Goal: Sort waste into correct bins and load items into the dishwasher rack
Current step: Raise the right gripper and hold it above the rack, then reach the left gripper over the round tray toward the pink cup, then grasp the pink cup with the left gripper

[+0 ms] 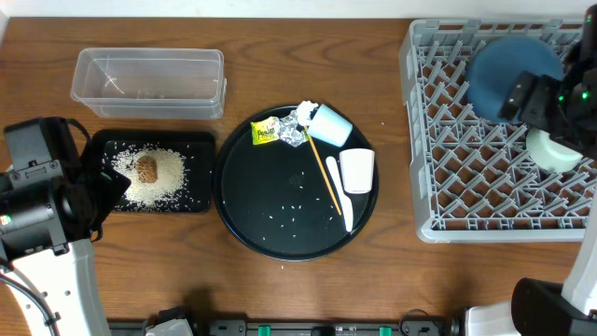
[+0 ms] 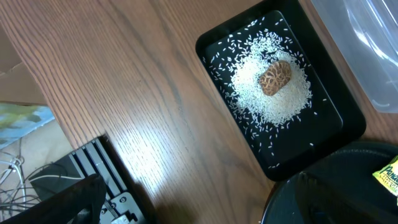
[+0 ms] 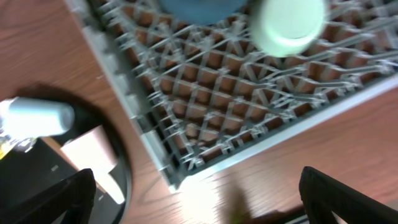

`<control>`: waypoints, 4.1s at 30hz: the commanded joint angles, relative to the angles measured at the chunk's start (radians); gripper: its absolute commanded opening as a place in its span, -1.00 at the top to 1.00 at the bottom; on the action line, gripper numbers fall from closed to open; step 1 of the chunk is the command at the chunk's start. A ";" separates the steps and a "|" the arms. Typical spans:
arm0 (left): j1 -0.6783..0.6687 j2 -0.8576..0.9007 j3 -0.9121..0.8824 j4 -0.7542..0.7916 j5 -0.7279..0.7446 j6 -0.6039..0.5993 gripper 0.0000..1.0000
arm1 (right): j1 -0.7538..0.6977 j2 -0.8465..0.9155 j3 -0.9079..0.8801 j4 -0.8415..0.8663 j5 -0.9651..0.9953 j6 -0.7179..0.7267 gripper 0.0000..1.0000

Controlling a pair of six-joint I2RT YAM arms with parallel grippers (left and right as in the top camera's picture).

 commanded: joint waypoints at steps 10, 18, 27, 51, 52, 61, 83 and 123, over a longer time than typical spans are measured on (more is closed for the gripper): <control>0.005 0.000 0.005 -0.003 -0.020 -0.004 -0.95 | -0.010 -0.002 -0.003 -0.003 0.066 0.014 -0.99; 0.005 0.000 0.005 -0.003 -0.020 -0.004 -0.96 | -0.009 -0.002 -0.003 -0.003 0.066 0.014 -0.98; 0.005 0.000 0.005 -0.024 0.125 -0.057 -0.96 | -0.009 -0.002 -0.003 -0.003 0.066 0.014 -0.99; -0.500 0.082 0.004 0.315 0.802 0.317 -0.95 | -0.010 -0.002 -0.003 -0.002 0.066 0.014 -0.98; -0.511 0.091 0.003 0.333 0.811 0.314 -0.96 | -0.009 -0.002 -0.003 -0.002 0.066 0.014 -0.98; -0.684 0.288 0.002 0.468 0.808 0.487 -0.95 | -0.009 -0.002 -0.003 -0.002 0.066 0.014 -0.98; -0.874 0.693 0.002 0.814 0.789 0.531 -0.96 | -0.009 -0.002 -0.003 -0.003 0.066 0.014 -0.99; -0.927 0.828 0.002 0.897 0.816 0.610 -0.96 | -0.009 -0.002 -0.003 -0.003 0.066 0.014 -0.98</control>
